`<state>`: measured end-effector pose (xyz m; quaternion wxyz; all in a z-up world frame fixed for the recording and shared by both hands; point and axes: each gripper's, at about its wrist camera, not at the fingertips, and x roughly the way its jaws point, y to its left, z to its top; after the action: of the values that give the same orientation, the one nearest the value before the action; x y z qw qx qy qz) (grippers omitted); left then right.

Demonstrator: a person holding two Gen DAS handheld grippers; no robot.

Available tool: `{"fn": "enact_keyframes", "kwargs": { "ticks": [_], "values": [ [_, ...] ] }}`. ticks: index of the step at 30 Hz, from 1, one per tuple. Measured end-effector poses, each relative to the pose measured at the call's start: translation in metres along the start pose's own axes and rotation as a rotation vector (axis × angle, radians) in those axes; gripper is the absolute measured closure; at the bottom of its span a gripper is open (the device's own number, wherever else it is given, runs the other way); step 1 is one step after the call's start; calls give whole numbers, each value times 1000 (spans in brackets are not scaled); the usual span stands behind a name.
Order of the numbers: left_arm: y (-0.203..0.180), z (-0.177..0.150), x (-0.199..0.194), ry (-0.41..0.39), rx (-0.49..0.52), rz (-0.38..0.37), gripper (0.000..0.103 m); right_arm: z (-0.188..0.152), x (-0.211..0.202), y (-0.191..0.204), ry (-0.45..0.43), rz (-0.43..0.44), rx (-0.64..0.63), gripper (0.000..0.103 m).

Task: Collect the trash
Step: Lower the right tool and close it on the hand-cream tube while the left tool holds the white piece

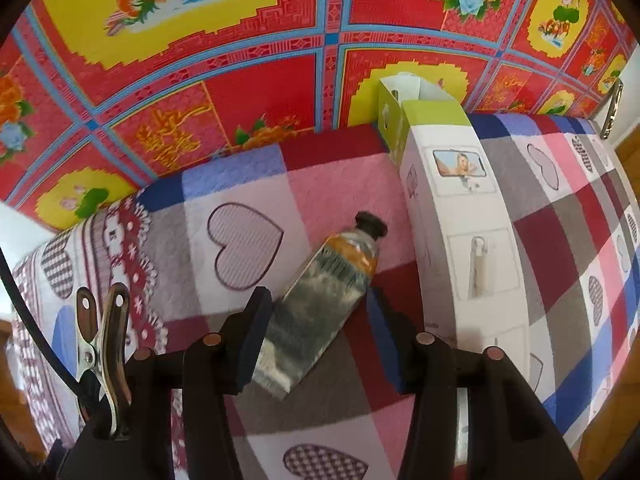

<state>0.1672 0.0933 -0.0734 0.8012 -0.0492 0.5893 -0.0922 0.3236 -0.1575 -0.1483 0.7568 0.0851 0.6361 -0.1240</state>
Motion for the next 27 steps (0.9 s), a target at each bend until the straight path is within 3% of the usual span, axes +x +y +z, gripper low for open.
{"fn": "enact_keyframes", "kwargs": {
  "ticks": [5, 10, 15, 17, 27],
  "values": [
    [-1, 1, 2, 2, 7, -2, 59, 11, 10, 9, -11, -66, -39, 51],
    [1, 1, 3, 3, 9, -3, 59, 14, 11, 17, -5, -53, -37, 51],
    [2, 2, 5, 7, 6, -3, 59, 18, 6, 30, 11, 108, -124, 56],
    [3, 2, 6, 6, 7, -5, 59, 15, 4, 39, 0, 121, -165, 60],
    [9, 2, 5, 3, 1, -13, 59, 11, -3, 48, -17, 182, -223, 60]
  ]
}}
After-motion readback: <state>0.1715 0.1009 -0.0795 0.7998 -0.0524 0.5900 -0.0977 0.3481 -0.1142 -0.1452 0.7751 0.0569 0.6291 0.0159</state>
